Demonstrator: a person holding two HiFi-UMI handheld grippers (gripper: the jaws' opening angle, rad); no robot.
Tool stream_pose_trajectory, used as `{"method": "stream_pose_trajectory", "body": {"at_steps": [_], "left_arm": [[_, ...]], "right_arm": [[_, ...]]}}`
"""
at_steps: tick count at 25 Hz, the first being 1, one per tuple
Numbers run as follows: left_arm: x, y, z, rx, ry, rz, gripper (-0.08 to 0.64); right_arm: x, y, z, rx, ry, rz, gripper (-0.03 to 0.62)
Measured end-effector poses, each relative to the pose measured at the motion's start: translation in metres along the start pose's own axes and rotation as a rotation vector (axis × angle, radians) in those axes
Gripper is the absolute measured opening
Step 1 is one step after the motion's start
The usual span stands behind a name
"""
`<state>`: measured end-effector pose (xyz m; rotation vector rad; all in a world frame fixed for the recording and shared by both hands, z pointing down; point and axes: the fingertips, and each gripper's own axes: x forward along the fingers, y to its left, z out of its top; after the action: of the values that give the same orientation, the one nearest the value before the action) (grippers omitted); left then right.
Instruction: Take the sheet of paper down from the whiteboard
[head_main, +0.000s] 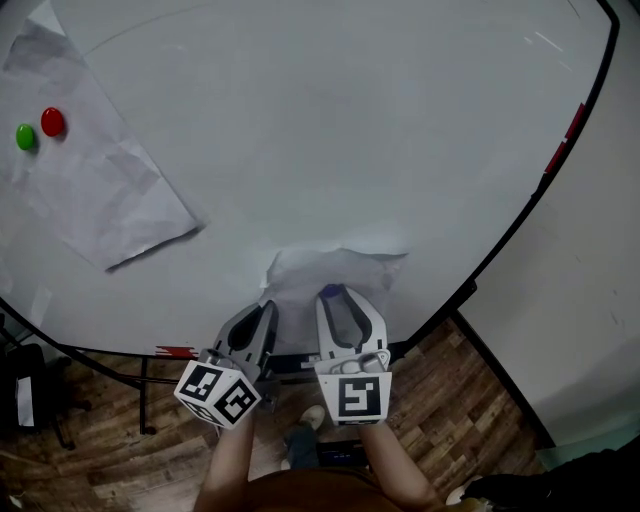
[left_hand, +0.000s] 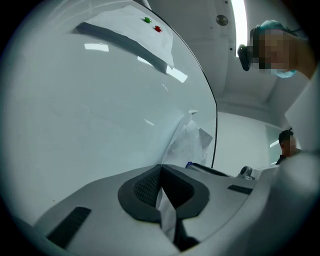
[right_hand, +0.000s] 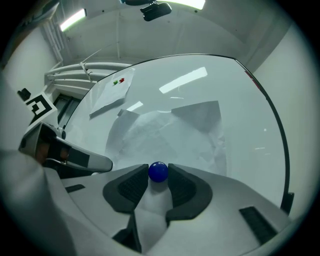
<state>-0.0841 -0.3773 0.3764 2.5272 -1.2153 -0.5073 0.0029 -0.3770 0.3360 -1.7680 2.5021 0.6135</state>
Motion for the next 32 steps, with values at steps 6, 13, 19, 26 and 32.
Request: {"method": "stream_pose_trajectory", "body": {"at_steps": [6, 13, 19, 26, 32], "left_arm": [[0.001, -0.003, -0.001, -0.055, -0.004, 0.013, 0.025], [-0.001, -0.004, 0.001, -0.062, -0.005, 0.02, 0.025], [0.0, -0.001, 0.0, -0.069, 0.002, 0.028, 0.024], [0.002, 0.001, -0.001, -0.045, -0.003, 0.034, 0.024], [-0.008, 0.0, -0.003, -0.059, 0.008, 0.049, 0.025]], "right_arm": [[-0.008, -0.001, 0.001, 0.009, 0.007, 0.021, 0.135], [-0.022, 0.003, -0.006, 0.022, 0.042, 0.036, 0.135], [-0.029, 0.004, -0.016, 0.042, 0.082, 0.042, 0.135], [-0.027, -0.001, -0.018, 0.046, 0.053, 0.031, 0.135], [-0.035, -0.005, -0.021, 0.079, 0.053, 0.009, 0.137]]}}
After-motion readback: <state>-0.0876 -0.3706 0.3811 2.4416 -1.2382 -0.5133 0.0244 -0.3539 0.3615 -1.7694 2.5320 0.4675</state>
